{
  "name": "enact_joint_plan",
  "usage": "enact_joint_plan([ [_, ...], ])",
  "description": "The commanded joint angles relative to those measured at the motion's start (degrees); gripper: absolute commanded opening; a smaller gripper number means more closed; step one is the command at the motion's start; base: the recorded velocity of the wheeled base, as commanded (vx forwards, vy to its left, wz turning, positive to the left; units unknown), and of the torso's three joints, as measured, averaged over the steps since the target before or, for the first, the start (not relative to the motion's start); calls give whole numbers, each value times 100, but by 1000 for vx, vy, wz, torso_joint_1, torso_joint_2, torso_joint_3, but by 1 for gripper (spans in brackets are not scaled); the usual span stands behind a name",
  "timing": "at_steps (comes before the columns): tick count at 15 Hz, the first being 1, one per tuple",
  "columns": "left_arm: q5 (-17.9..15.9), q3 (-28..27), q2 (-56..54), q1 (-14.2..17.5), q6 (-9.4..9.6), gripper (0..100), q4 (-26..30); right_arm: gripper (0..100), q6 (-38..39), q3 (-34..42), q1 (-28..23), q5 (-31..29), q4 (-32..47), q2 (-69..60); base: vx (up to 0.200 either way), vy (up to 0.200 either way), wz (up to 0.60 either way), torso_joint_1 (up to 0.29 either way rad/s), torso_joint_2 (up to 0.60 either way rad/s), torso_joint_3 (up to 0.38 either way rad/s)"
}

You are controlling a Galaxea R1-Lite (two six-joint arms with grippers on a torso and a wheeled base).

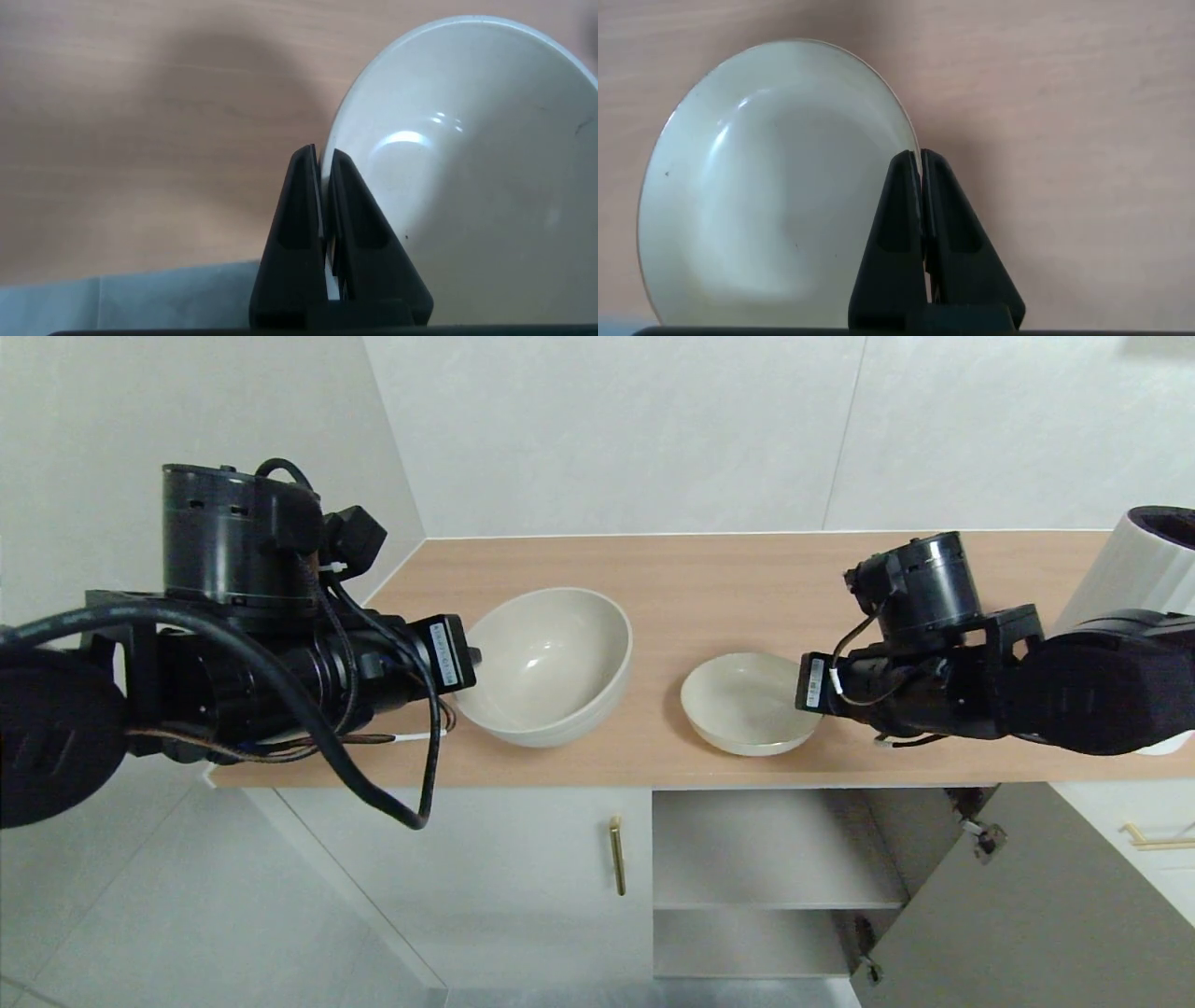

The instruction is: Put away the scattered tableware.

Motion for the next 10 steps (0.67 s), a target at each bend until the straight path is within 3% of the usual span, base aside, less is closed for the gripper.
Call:
enact_joint_plan([
  [1,-3,270,-326,-57,8,0,-11,0,166,35,-13,388,370,-591,0,0,0,0,0,0],
  [6,32,973,-818,-145,34,0,-19,0,-203,1081,-5,520,660,-1751,0,0,0,0,0,0],
  [10,41,1088,-1073,-224,34,0,-19,0,-203,1820,118,573,651,-2190,0,0,0,0,0,0],
])
